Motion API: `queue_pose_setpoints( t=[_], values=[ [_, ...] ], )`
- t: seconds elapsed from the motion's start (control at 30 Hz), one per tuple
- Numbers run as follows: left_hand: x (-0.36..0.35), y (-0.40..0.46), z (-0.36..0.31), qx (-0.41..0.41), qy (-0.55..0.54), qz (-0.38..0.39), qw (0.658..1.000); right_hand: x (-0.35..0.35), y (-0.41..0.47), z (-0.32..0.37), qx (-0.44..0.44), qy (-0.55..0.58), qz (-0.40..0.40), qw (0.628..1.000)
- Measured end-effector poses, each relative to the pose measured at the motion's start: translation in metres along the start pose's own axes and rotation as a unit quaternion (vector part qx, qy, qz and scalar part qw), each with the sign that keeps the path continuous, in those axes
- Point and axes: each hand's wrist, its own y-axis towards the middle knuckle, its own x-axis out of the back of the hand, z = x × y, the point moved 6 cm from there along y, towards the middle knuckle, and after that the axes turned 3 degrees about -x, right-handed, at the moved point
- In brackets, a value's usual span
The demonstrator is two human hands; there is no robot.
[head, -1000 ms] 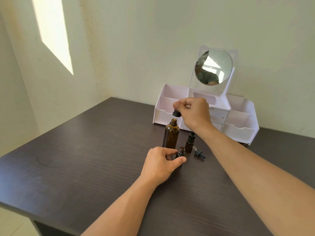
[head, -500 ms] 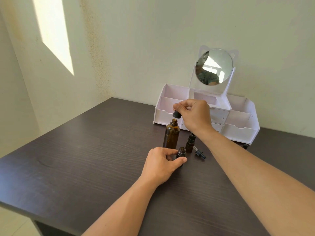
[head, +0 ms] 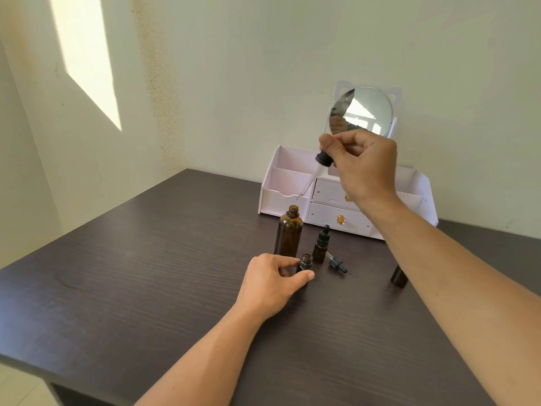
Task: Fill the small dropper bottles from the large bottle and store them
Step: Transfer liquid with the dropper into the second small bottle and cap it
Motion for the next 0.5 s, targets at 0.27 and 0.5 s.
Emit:
queue_pose_setpoints(
  t=[0.27, 0.5],
  values=[
    [0.0, 0.0, 0.0, 0.003, -0.004, 0.003, 1.0, 0.011, -0.027, -0.005, -0.027, -0.024, 0.092, 0.995],
    [0.001, 0.0, -0.001, 0.001, 0.0, -0.002, 1.0, 0.008, -0.04, -0.014, -0.032, -0.03, 0.11, 0.993]
  ],
)
